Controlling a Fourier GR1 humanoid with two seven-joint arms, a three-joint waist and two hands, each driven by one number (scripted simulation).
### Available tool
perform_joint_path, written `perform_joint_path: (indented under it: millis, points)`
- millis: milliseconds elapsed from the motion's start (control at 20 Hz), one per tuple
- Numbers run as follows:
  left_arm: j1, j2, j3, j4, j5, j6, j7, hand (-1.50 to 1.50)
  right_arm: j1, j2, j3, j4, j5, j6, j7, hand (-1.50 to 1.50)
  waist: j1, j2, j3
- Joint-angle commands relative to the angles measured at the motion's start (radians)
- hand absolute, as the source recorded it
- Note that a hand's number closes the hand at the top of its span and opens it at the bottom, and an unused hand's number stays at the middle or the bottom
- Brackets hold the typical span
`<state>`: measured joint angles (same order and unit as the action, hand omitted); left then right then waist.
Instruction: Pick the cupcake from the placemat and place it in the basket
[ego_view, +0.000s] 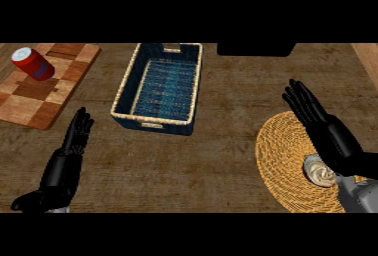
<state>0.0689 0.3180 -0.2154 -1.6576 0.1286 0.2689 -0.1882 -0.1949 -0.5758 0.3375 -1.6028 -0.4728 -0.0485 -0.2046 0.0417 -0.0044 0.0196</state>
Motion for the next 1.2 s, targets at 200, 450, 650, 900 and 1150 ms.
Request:
perform_joint_path:
  millis: [200, 450, 650, 900, 1150]
  points:
    - [-0.008, 0.066, 0.133, 0.033, 0.028, 0.054, 0.126, 0.00, 0.174, -0.137, -0.286, 0.170, 0.048, -0.306, 0.056, 1.50, -0.132, -0.001, -0.019]
    - [-0.121, 0.095, 0.145, 0.084, 0.077, 0.005, 0.278, 0.00, 0.166, 0.042, -0.309, 0.163, 0.183, -0.587, -0.138, -1.50, -0.071, 0.008, -0.019]
    - [-0.145, 0.079, 0.129, 0.102, 0.057, 0.022, 0.284, 0.00, 0.211, 0.047, -0.316, 0.206, 0.314, -0.878, -0.014, -1.50, -0.076, 0.009, -0.025]
    - [-0.200, 0.107, 0.157, 0.132, 0.067, 0.007, 0.320, 0.00, 0.248, -0.108, -0.268, 0.187, 0.442, -1.030, 0.309, -1.50, -0.069, 0.006, -0.031]
    - [-0.196, 0.090, 0.140, 0.112, 0.055, 0.023, 0.328, 0.00, 0.374, -0.290, -0.126, 0.130, 0.435, -0.758, 0.579, -1.50, -0.065, 0.004, -0.037]
